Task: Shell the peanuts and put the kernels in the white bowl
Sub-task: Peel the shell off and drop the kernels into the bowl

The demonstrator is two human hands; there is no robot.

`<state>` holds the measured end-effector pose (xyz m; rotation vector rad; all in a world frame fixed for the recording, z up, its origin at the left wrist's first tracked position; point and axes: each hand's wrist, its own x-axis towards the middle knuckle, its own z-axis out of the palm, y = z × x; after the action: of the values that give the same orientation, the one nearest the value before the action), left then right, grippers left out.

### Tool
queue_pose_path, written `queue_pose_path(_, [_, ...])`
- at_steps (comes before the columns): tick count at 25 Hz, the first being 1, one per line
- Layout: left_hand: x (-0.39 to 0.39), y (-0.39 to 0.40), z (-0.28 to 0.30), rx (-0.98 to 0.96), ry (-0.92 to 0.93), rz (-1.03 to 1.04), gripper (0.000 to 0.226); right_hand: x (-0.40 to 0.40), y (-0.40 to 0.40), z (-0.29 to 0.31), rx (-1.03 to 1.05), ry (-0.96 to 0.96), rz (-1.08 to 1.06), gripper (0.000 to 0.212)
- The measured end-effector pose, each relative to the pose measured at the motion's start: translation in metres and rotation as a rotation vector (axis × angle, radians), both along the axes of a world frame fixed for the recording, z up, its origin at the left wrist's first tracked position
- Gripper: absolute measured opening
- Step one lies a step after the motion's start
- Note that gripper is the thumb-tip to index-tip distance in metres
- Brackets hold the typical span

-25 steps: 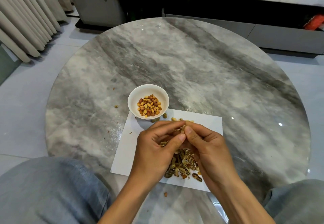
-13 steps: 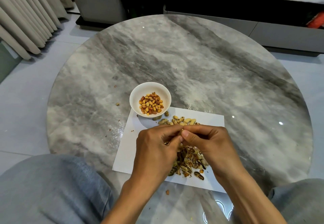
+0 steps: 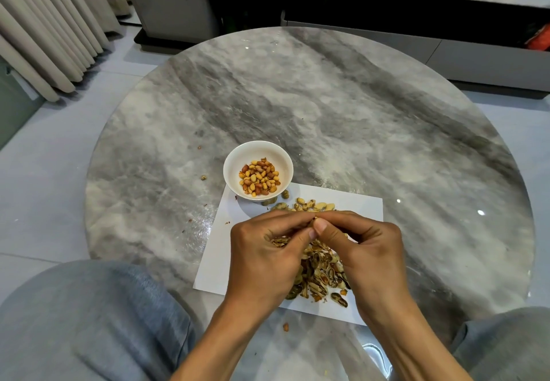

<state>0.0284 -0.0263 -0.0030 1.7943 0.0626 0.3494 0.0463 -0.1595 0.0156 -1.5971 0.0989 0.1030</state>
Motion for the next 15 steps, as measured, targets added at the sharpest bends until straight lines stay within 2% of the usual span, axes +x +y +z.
queue_pose_path(4, [0.0,-0.004,-0.003,-0.009,-0.005,0.028,0.024,-0.002,0.003,-0.004,0.044,0.02,-0.052,0.027])
queue_pose_path(7, [0.0,-0.005,-0.003,-0.002,-0.018,0.049,0.024,-0.006,0.005,-0.004,-0.133,-0.142,-0.066,0.02])
queue_pose_path(9, [0.001,0.002,-0.002,0.086,-0.082,0.005,0.024,-0.004,-0.003,0.001,-0.288,-0.234,0.054,0.018])
queue_pose_path(12, [0.005,0.012,-0.002,0.223,-0.143,-0.107,0.027,0.006,-0.015,0.009,-0.304,-0.15,0.289,0.024])
queue_pose_path(15, [0.005,0.01,-0.003,0.208,-0.135,-0.137,0.031,0.003,-0.01,0.01,-0.301,-0.168,0.245,0.029])
